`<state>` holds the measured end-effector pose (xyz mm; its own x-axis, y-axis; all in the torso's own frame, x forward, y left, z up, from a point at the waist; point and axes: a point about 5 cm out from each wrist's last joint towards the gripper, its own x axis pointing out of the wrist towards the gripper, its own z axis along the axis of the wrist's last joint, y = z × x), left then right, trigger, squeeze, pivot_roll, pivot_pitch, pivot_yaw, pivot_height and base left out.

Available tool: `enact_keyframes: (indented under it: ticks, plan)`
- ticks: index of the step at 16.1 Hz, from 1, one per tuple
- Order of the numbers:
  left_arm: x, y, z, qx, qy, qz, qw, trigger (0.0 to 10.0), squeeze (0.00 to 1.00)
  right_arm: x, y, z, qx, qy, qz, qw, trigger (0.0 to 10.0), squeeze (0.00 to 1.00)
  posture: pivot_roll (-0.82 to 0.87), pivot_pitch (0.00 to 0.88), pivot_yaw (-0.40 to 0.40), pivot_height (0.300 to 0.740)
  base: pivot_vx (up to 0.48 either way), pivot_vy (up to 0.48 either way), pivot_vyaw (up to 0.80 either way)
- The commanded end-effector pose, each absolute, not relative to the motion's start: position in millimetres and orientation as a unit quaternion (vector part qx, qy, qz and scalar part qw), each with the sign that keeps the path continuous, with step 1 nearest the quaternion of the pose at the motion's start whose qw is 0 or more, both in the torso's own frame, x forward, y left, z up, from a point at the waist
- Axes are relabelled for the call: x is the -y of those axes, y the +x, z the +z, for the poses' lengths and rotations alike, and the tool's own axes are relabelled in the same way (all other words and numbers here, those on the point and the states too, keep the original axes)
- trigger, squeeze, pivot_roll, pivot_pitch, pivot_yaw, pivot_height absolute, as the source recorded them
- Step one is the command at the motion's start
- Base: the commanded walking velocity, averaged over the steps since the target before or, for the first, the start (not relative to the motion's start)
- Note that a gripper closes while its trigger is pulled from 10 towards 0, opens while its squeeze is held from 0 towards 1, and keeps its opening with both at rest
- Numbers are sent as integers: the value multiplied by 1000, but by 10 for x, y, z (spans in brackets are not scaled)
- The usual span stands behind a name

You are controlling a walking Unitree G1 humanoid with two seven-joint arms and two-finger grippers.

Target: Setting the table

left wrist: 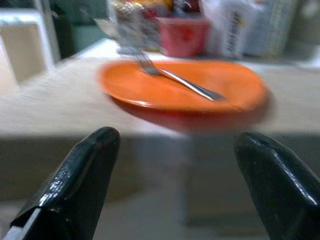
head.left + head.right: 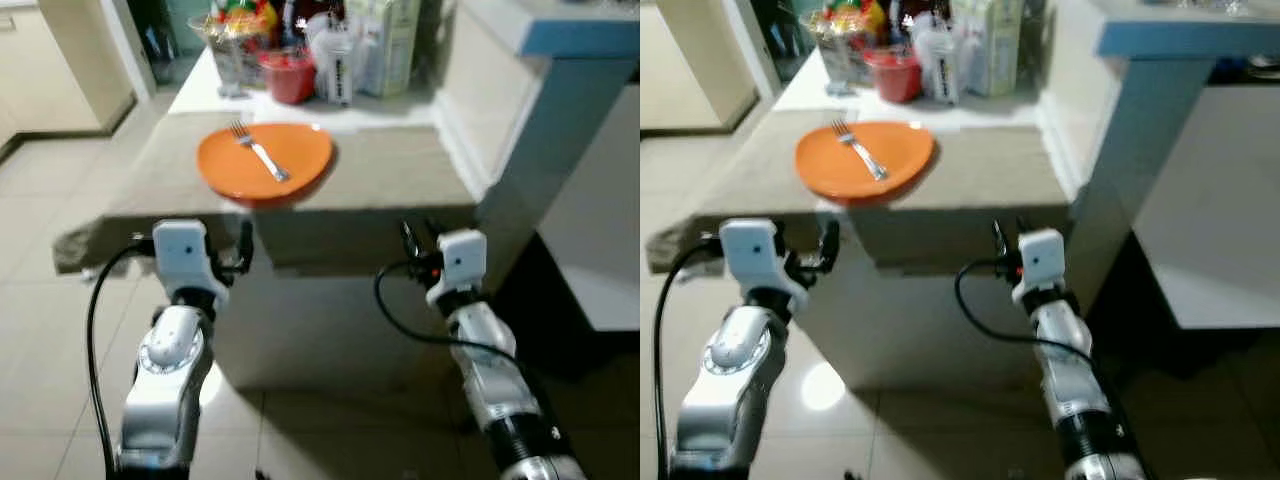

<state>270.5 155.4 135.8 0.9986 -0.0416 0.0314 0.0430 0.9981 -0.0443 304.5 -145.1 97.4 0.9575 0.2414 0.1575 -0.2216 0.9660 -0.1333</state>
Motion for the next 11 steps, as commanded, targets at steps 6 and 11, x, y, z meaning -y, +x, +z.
enact_keyframes:
  ticks: [6, 11]
  plan:
    - [-1607, 2718, 1381, 18, -11, -11, 1000, 10000, 0, 1430, 3063, 996, 89, -56, 124, 987, 10000, 0, -124, 0, 66, 740, 0, 0, 0]
    - [-1595, 2717, 1393, 24, -10, -13, 1000, 10000, 0, 1412, 3044, 1108, 134, -73, 125, 980, 10000, 0, -124, 0, 64, 740, 266, 0, 0]
